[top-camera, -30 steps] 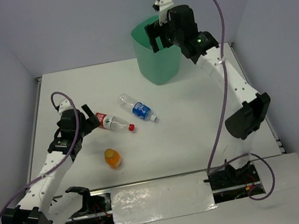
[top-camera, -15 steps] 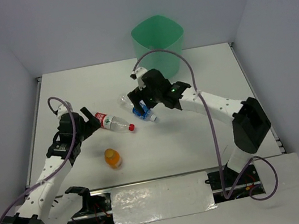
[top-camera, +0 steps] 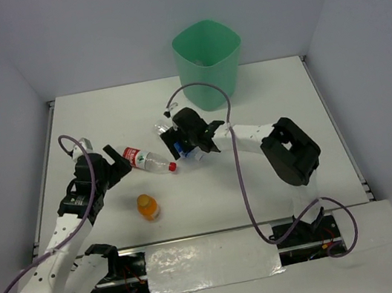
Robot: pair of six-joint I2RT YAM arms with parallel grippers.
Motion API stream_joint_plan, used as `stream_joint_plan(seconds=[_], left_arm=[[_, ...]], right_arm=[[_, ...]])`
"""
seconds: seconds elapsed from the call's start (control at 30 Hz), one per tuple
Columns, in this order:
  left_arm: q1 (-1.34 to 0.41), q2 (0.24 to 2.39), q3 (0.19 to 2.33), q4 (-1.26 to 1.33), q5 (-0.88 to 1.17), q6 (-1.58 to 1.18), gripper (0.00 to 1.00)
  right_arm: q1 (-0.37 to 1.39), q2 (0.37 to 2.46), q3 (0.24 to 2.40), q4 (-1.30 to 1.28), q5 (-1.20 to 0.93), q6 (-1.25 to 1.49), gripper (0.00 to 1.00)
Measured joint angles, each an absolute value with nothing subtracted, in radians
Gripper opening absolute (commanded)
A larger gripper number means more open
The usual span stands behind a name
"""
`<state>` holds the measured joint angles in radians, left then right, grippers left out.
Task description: Put the plastic bottles in the bin
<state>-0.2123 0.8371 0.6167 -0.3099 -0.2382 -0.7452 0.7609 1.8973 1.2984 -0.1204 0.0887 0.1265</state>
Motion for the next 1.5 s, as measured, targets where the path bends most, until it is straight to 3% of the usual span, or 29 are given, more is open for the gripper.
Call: stream_joint_plan(seconds=[0.3,0.4,0.47,0.5,0.6,0.67,0.9,1.17,1.23,1.33,1.5], left_arm=[[-0.212,0.826,0.617,-0.340,-0.238,-0.766,0.99],[-0.212,0.822,0.617,-0.340,-0.238,-0.767,0.99],[-0.212,0.819,0.617,-0.340,-0.238,-0.767,0.99],[-0.212,0.819,0.617,-0.340,-0.238,-0.767,0.99],[-0.212,0.820,0.617,-0.340,-0.238,-0.767,0.99],[-0.212,0.821,0.617,-0.341,-0.238,-0.767,0.99],[-0.212,0.826,0.617,-0.345,-0.242,-0.766,0.99],[-0.212,0.860,0.617,-0.344,-0.252,-0.763,0.99],[-0.212,0.871,0.617,-0.343,-0.258,-0.762,0.99],[-0.212,0.890,0.617,-0.335,-0.263,-0.762,0.99],[-0.212,0.945,0.633,-0.319,-0.264,-0.762,0.99]], right_arm=[[0.735,1.986,1.288,-0.064,0.120,0.186,0.99],[0.719,1.999,1.284,-0.059,0.121,0.195,0.94],[0.712,2.001,1.281,-0.058,0.120,0.196,0.80],[0.709,2.001,1.279,-0.056,0.120,0.198,0.68],[0.708,1.999,1.275,-0.048,0.118,0.193,0.49],[0.708,1.988,1.275,-0.056,0.118,0.185,0.45],[0.706,1.806,1.299,-0.130,0.146,0.125,0.45],[0.575,1.627,1.593,-0.159,0.111,0.052,0.49],[0.505,1.631,1.660,-0.162,0.095,0.043,0.56],[0.405,1.696,1.804,-0.181,0.086,0.018,0.57],[0.323,1.943,2.169,-0.238,0.066,-0.017,0.68]])
